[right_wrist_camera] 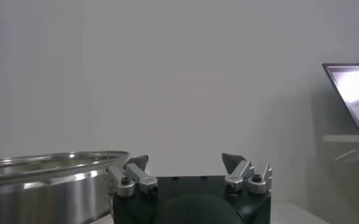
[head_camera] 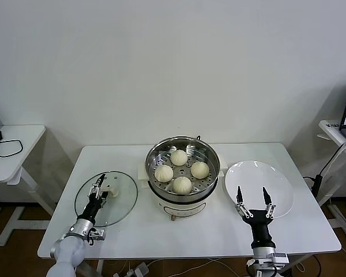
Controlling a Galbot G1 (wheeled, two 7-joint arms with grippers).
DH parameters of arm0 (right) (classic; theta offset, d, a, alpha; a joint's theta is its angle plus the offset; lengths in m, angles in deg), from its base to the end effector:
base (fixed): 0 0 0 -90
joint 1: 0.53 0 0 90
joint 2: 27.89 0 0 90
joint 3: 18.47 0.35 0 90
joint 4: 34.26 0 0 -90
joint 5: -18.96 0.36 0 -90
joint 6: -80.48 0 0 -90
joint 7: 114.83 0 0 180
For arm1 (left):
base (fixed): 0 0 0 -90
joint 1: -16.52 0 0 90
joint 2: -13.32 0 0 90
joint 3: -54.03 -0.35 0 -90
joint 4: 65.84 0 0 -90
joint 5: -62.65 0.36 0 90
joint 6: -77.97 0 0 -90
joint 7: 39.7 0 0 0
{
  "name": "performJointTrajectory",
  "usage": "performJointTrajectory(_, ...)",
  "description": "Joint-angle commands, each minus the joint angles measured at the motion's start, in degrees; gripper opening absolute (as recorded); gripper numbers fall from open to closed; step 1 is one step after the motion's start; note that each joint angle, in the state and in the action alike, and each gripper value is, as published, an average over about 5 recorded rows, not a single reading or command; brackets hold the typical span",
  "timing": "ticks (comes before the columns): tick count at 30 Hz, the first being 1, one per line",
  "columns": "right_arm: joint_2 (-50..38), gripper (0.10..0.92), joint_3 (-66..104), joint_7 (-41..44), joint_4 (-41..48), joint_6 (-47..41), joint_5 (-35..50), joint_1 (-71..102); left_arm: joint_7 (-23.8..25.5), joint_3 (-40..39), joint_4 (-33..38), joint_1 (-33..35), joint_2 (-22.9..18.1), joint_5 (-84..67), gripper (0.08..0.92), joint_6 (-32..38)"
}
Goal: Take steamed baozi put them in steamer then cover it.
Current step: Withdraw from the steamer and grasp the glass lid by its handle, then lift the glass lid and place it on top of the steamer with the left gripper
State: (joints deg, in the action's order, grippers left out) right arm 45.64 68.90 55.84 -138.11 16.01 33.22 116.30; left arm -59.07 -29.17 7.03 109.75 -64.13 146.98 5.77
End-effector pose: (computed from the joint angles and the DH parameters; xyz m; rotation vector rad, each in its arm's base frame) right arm 0.1953 -0.0594 -0.3874 0.0751 2.9442 0.0506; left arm 0.3165 0.1389 -0.4548 0.1721 2.1154 2.1751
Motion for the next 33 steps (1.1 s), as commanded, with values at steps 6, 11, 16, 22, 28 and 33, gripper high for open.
performJointTrajectory(6,0.0,0.823,-0.2,0.0,1.4,0.4,-0.5,-0.2,-1.1,-1.0,-5.4,-2.2,-0.2,1.0,0.653,-0.6)
performJointTrajectory(11,0.1,0.823,-0.3,0.0,1.5,0.4,-0.6,-0.3,-1.7,-0.8,-5.4,-2.2,-0.3,1.1,0.514,-0.8)
performJointTrajectory(16,0.3,0.823,-0.6,0.1,1.5,0.5,-0.8,-0.3,-2.1,-0.3,-5.0,-1.9,-0.1,1.1,0.367,-0.8)
performJointTrajectory(22,0.5,0.823,-0.8,0.1,1.5,0.6,-1.0,-0.5,-2.1,0.6,2.9,0.6,-0.8,0.9,0.211,-1.2)
performJointTrajectory(28,0.5,0.823,-0.9,0.0,1.3,0.6,-1.0,-0.7,0.4,3.6,19.2,6.0,-0.9,-0.3,0.190,-3.8)
performJointTrajectory(33,0.3,0.823,-1.1,0.0,1.4,0.6,-0.8,-1.1,7.4,4.6,32.7,12.0,1.3,-4.9,0.190,-9.7)
